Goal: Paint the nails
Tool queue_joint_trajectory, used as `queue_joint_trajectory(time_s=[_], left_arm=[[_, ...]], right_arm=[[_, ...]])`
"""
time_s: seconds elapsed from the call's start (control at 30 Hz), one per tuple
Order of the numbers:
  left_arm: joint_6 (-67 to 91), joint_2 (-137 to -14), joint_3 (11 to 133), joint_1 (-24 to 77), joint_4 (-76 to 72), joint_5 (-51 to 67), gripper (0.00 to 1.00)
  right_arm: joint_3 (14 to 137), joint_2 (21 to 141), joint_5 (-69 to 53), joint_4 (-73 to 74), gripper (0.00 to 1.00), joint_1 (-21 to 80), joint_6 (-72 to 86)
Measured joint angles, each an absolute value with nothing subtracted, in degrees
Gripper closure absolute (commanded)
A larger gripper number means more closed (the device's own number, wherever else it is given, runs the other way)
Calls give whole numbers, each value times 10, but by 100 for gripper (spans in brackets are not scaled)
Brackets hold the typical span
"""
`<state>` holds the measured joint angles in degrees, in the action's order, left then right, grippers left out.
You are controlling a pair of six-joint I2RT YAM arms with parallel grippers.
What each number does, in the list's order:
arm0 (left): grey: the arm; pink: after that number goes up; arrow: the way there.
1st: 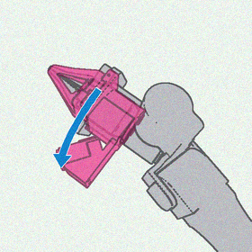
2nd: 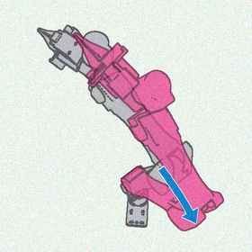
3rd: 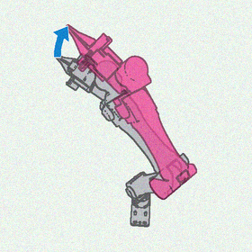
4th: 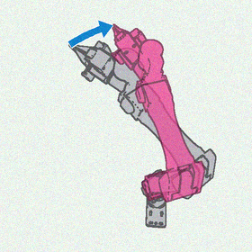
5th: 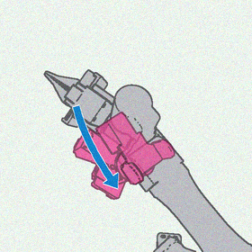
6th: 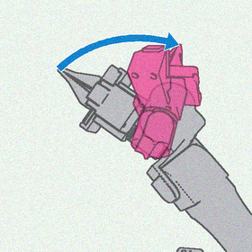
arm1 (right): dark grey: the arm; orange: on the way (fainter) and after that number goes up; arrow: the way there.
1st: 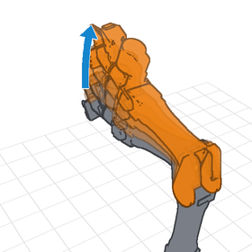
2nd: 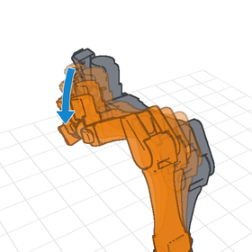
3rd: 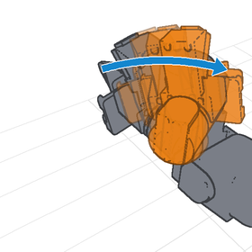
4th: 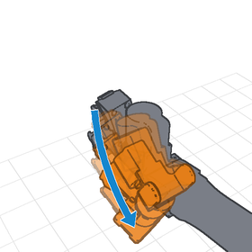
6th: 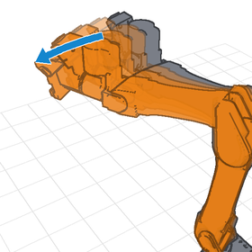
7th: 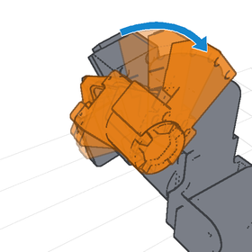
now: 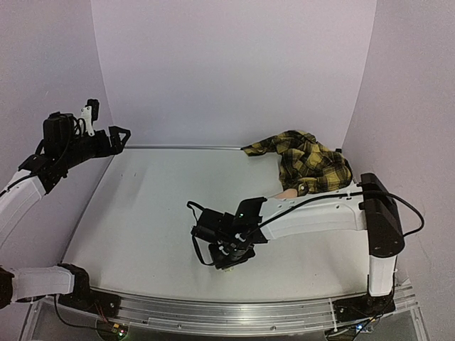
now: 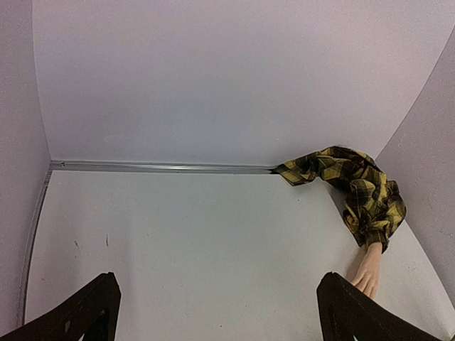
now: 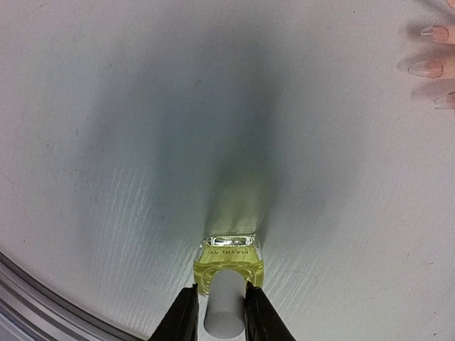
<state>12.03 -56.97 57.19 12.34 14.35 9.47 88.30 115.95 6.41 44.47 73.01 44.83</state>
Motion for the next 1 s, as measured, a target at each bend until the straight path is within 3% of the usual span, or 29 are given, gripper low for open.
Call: queue_joint_trajectory(time_s=[0.07, 0.2, 0.53, 0.77, 1.0], left_arm=[[120, -571, 572, 123, 143, 96, 0], [121, -573, 572, 123, 143, 104, 0], [170, -582, 557, 140, 124, 192, 0], [207, -615, 520, 229, 76, 220, 0], [223, -693, 522, 318, 15, 219, 0]], right_arm=[[884, 1163, 64, 444, 84, 730, 447], [885, 1163, 68, 446, 100, 730, 442], [850, 1074, 102, 445, 100, 708, 403], [785, 927, 114, 412, 100, 575, 338], [723, 855, 84, 326, 100, 482, 268]])
